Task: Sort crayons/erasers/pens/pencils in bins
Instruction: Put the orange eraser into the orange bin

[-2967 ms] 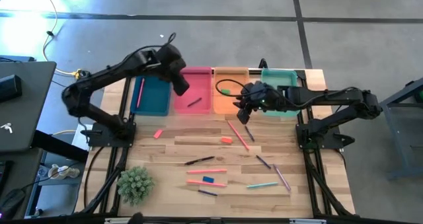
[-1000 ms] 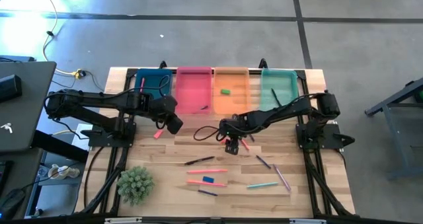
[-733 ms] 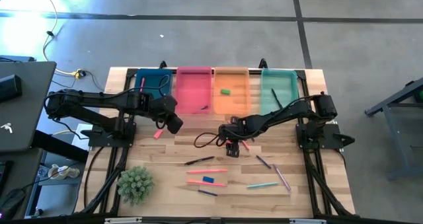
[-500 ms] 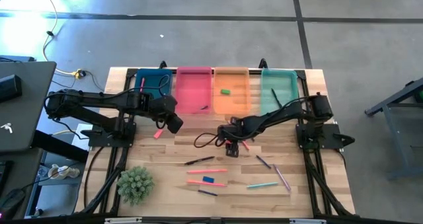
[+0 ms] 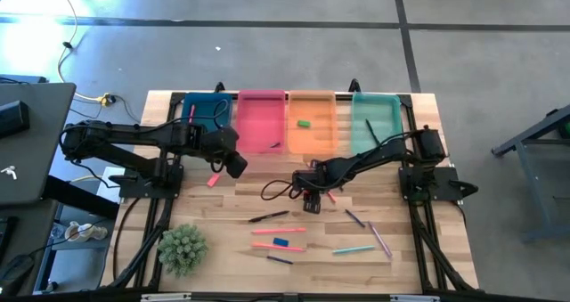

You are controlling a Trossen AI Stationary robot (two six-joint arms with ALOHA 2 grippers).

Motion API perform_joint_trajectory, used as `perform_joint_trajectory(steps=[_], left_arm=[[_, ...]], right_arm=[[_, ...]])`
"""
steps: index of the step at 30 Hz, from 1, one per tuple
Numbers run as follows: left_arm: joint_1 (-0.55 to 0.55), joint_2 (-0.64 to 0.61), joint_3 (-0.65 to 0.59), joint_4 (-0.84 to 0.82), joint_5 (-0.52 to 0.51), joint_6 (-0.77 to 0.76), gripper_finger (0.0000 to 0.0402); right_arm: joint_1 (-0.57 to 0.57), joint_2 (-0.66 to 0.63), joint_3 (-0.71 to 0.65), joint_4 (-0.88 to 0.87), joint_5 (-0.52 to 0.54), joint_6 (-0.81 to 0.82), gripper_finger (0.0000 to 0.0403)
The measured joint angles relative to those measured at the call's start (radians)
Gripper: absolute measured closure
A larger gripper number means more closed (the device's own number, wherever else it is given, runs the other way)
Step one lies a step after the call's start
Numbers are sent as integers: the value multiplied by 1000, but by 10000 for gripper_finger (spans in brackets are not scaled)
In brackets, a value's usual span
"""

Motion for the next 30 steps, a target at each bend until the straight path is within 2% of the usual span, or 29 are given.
perform_joint_trajectory(steps=[7,12,20,30], left_arm=[[0,0,0,-6,-5,0,298],[0,0,0,-49,-6,0,298],[0,0,0,-121,-19,33,298],[0,0,0,-132,-33,83,298]], right_arm=[[0,2,-2,-4,-8,0,311],[-1,2,-2,-5,0,-18,344],[-1,3,-3,-6,-14,-16,348],[-2,-42,-9,-16,-46,88,348]])
